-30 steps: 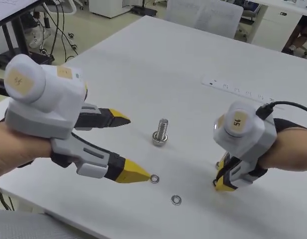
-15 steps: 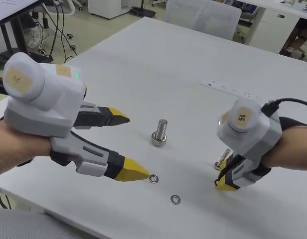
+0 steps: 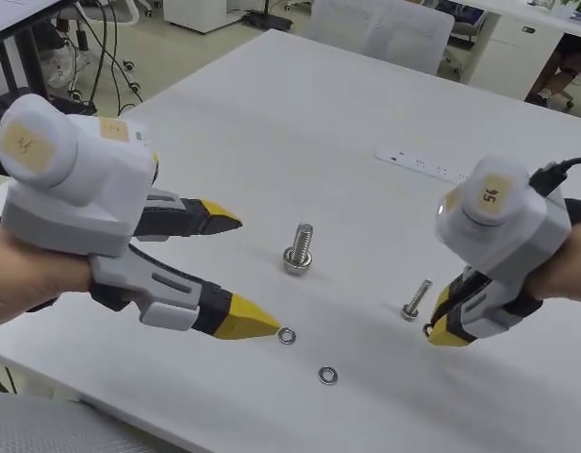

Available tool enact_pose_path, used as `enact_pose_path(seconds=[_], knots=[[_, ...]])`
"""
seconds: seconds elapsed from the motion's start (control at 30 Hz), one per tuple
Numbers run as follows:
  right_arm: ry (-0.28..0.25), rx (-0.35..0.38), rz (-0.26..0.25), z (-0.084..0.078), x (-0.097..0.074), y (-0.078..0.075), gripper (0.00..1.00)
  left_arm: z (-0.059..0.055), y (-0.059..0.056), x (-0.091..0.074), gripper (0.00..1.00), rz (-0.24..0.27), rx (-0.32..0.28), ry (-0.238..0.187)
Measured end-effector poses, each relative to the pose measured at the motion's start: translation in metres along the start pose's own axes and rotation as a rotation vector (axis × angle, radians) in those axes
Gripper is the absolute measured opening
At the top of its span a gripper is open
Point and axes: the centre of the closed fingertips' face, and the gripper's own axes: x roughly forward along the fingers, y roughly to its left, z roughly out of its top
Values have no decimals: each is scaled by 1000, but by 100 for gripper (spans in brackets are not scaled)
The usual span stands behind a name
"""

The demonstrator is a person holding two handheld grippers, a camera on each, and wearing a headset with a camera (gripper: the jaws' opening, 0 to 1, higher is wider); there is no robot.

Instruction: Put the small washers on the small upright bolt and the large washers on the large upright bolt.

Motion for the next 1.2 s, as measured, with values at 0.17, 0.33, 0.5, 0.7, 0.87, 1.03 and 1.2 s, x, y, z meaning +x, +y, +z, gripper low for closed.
enact_pose_path(seconds=[0.17, 0.33, 0.5, 0.7, 0.87, 1.03, 1.2], knots=[[-10, 5, -26, 2, -13, -6, 13, 0, -1, 0, 76, -1, 0, 1], [-8, -7, -47, 3, -22, -11, 13, 1, -2, 0, 76, -2, 1, -2], [-15, -18, -68, 9, -30, -19, 13, 2, -2, 0, 76, -1, 0, -4], [-26, -29, -88, 16, -34, -27, 13, 2, -3, 0, 76, 0, 0, -4], [-23, -36, -94, 19, -32, -34, 13, 2, -3, 0, 76, 0, -1, -4], [-23, -48, -95, 22, -30, -39, 13, 1, -2, 0, 76, 1, -2, -2], [-24, -51, -90, 23, -28, -42, 13, 1, -2, 0, 76, 0, -2, -1]])
